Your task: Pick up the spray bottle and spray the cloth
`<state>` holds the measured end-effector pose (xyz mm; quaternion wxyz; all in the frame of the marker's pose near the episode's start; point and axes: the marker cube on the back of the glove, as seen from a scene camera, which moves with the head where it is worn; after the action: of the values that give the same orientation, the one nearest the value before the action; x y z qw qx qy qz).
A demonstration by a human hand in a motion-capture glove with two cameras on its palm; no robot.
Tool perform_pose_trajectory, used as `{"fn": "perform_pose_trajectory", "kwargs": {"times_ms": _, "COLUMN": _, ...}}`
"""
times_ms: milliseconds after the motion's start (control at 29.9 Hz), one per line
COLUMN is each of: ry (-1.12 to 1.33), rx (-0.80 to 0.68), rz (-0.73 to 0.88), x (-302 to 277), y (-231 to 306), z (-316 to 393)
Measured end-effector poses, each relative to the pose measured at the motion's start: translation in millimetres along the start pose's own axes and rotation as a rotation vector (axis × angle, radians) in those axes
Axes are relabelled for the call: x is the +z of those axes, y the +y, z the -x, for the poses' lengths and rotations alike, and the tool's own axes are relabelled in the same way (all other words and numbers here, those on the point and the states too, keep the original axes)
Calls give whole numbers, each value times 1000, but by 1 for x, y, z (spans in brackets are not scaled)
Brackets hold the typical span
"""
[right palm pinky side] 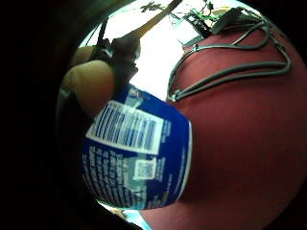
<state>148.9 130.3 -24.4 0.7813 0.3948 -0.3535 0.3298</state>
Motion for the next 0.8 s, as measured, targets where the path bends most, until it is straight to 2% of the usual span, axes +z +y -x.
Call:
{"fn": "perform_pose_trajectory", "kwargs": {"times_ms": 167, "ry": -6, "rx": 7, "rz": 31, "x": 0, "y": -2, "z": 2}}
{"fn": "perform_pose_trajectory", "kwargs": {"times_ms": 569, "ry": 13, "rx": 103, "rz": 362, "x": 1, "y": -47, "z": 47}}
{"fn": "perform_pose_trajectory", "kwargs": {"times_ms": 804, "ry": 71, "rx": 195, "rz": 464, "x": 14, "y": -78, "z": 70}}
